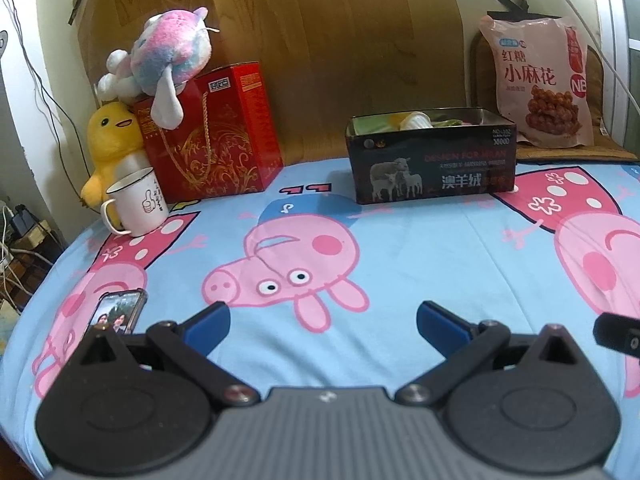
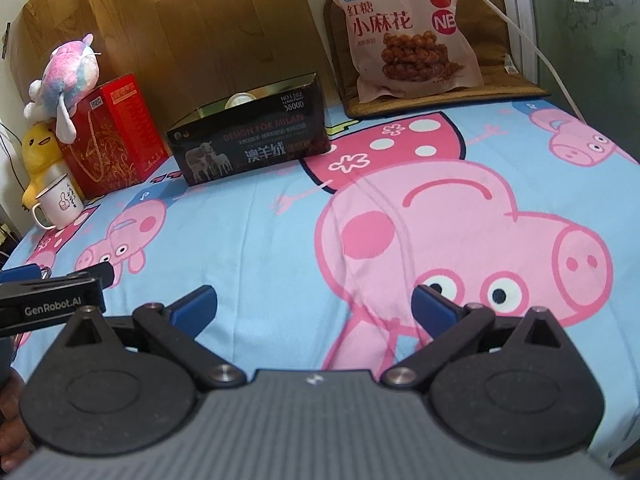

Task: Organize snacks

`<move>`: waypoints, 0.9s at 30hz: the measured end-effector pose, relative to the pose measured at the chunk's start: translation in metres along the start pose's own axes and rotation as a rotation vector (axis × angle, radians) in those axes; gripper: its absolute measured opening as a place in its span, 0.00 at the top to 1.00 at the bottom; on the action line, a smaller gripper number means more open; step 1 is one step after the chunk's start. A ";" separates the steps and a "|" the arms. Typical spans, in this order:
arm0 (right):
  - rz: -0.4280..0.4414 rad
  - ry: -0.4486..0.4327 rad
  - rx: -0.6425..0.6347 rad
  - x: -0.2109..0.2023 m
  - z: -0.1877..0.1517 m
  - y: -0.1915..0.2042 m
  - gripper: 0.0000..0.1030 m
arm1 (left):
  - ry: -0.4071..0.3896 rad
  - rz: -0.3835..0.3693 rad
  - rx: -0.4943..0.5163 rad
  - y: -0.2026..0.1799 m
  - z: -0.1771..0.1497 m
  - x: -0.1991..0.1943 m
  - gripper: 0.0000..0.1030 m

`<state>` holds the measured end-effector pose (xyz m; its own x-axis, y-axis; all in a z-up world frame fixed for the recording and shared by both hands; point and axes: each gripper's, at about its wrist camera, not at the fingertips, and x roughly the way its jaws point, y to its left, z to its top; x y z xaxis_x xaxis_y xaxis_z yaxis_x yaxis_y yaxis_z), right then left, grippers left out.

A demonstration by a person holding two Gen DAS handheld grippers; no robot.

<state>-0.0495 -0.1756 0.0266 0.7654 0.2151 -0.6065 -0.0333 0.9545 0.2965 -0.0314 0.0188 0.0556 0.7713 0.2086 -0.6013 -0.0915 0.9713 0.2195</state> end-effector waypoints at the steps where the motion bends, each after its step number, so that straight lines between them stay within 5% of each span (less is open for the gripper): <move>1: -0.003 -0.006 -0.004 -0.001 0.001 0.001 0.00 | -0.002 0.002 -0.002 0.001 0.000 -0.001 0.00; 27: -0.001 -0.026 -0.045 -0.004 0.003 0.015 0.00 | -0.015 0.032 0.018 0.001 0.002 -0.007 0.00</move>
<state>-0.0516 -0.1631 0.0357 0.7820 0.2088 -0.5873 -0.0608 0.9633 0.2615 -0.0359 0.0183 0.0616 0.7777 0.2376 -0.5820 -0.1051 0.9619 0.2522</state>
